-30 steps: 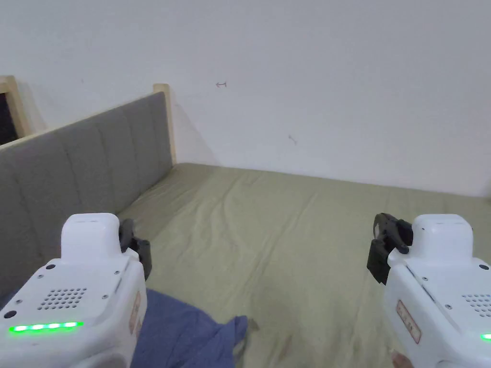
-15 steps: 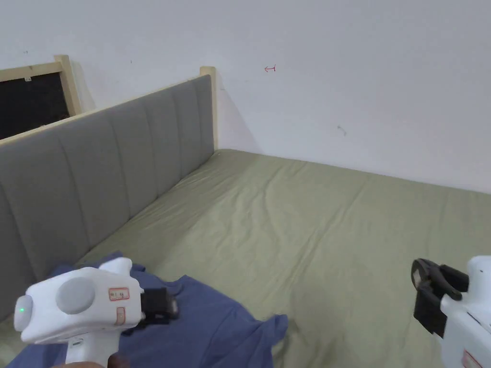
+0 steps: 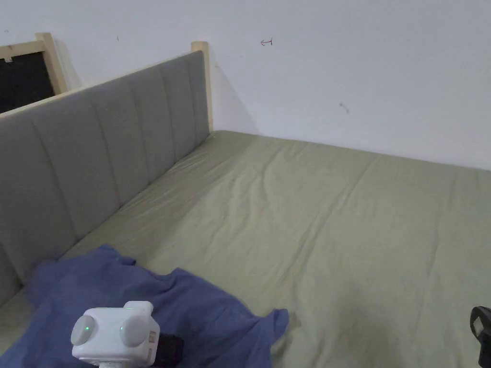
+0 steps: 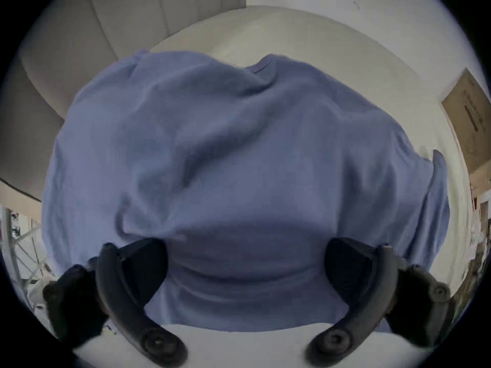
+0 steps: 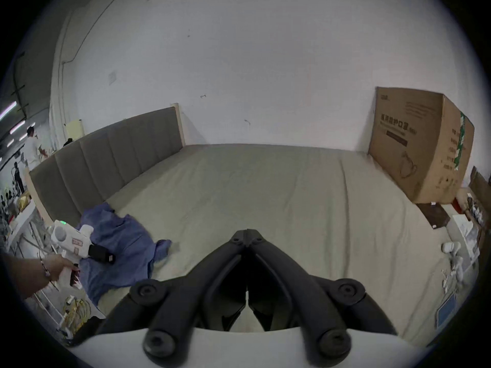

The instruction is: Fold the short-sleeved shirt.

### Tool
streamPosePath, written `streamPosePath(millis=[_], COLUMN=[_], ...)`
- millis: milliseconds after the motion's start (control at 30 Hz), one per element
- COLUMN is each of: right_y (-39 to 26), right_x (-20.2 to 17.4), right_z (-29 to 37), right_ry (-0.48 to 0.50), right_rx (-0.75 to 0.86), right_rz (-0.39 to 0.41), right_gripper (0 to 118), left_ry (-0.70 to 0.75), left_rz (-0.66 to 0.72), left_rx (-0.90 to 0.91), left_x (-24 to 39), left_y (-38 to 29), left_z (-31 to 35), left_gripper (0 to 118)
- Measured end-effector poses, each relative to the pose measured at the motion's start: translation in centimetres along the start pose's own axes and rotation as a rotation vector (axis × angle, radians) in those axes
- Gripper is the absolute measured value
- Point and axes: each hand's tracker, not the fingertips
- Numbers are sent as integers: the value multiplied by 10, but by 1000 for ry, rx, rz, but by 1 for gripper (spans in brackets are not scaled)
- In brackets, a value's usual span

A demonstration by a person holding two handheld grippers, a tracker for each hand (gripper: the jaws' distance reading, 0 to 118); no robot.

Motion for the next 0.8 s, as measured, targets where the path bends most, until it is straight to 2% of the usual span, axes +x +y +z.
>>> streamPosePath(millis=[33,67,100,133,167,233,333,467,567,700,800], right_y=[-1,-1,0,1,1,3,8,16,22,29,33], right_x=[1,2,1,0,1,2,5,13,23,39,53], right_z=[-1,-2,0,3,5,10,23,40,52,73,92], right_ry=[0,1,2,5,12,17,4,-9,-20,-43,-65], right_rx=[-4,-12,-21,-25,-25,-18,0,29,55,121,166], right_rz=[-15,-34,-50,-61,-73,-81,-78,-89,-107,-159,-205], right_gripper=[0,0,0,0,0,0,0,0,0,0,0], left_ry=[-15,-34,-51,-34,2,74,19,-6,-38,-268,-415], left_rz=[-7,-27,-50,-70,-102,-147,-142,-32,-8,-38,-126], left_rx=[3,38,94,143,206,256,359,558,747,879,962], left_x=[-14,-17,-20,-20,-9,-8,-18,-35,-34,2,57], left_y=[3,0,-3,-6,-14,-26,-38,-37,-25,5,19], left_z=[-8,-3,6,15,33,51,90,164,228,304,346], left_gripper=[111,97,72,22,0,0,0,0,0,0,0])
